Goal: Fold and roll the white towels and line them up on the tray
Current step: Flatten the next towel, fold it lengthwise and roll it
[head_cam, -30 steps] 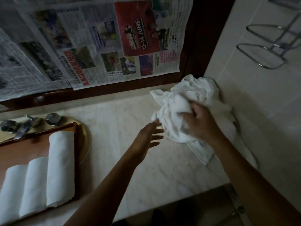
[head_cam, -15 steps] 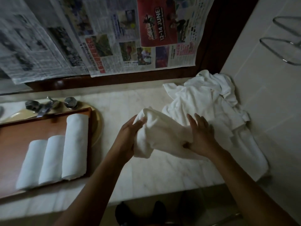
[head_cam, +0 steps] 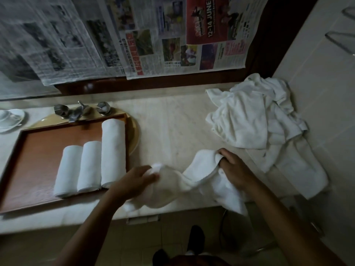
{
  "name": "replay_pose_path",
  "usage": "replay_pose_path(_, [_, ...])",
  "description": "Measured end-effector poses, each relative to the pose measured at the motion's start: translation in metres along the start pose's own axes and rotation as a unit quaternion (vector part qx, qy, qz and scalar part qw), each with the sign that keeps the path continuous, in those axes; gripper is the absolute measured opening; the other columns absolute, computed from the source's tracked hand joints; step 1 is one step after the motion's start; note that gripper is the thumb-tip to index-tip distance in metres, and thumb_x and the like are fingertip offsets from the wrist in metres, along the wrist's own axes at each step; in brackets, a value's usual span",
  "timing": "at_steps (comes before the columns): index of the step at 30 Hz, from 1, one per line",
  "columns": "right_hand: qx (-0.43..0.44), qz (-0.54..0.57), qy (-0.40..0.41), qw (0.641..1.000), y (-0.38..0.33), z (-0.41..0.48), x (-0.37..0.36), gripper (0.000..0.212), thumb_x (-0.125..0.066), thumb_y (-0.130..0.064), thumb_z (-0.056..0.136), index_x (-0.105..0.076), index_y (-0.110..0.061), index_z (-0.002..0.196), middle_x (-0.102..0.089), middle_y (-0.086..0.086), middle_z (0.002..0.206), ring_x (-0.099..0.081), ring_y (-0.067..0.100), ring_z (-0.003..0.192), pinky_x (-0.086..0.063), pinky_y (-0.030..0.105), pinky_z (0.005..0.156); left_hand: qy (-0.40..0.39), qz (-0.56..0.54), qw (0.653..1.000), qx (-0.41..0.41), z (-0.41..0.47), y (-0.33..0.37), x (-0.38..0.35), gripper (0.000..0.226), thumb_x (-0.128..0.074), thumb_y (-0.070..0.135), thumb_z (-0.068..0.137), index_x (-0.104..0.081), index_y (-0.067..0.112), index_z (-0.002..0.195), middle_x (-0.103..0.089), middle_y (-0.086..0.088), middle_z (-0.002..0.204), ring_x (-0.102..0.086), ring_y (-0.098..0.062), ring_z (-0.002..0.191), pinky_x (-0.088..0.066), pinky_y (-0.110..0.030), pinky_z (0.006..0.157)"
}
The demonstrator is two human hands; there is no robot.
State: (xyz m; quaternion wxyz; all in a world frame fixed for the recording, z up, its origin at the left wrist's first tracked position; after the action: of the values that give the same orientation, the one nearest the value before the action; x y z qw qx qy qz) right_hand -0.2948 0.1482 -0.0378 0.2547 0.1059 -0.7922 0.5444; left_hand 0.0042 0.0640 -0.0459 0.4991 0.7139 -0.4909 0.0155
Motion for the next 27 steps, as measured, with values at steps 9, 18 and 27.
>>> replay_pose_path(9, [0.013, -0.008, -0.171, 0.985, -0.104, -0.077, -0.092, 0.029, -0.065, -0.055, 0.092, -0.07, -0.027, 0.097, -0.074, -0.002, 0.097, -0.071, 0.014, 0.093, -0.056, 0.041, 0.091, 0.049, 0.069, 0.974, -0.209, -0.063, 0.024, -0.041, 0.049, -0.06, 0.053, 0.096, -0.049, 0.03, 0.137, -0.066, 0.006, 0.125, -0.066, -0.012, 0.111, -0.056, -0.034, 0.091])
replay_pose_path(18, [0.063, -0.272, -0.173, 0.944, -0.07, -0.089, -0.071, 0.03, -0.082, -0.043, 0.078, -0.059, -0.038, 0.097, -0.066, -0.013, 0.093, -0.064, 0.004, 0.082, -0.055, 0.033, 0.073, 0.103, -0.128, 0.973, -0.164, -0.086, -0.051, 0.029, 0.032, -0.046, 0.025, 0.107, -0.066, 0.001, 0.103, -0.07, -0.006, 0.096, -0.068, -0.013, 0.091, -0.054, -0.035, 0.082])
replay_pose_path(27, [0.117, -0.152, -0.14, 0.971, -0.131, -0.107, -0.123, 0.023, -0.076, -0.05, 0.087, -0.065, -0.03, 0.086, -0.064, -0.011, 0.082, -0.063, 0.006, 0.079, -0.048, 0.025, 0.073, 0.122, 0.026, 0.963, -0.24, -0.101, -0.029, -0.021, 0.024, -0.073, 0.035, 0.091, -0.062, 0.028, 0.11, -0.069, 0.013, 0.1, -0.065, -0.002, 0.087, -0.053, -0.025, 0.071])
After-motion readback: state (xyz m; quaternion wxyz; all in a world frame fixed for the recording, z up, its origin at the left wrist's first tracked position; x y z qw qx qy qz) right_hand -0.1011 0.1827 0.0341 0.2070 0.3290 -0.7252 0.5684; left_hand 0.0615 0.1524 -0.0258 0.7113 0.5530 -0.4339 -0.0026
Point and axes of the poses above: each hand's wrist, its own z-axis towards the middle knuckle, its own x-axis out of the back of the hand, y = z × x, the point moved 8 cm from there along z, towards the middle knuckle
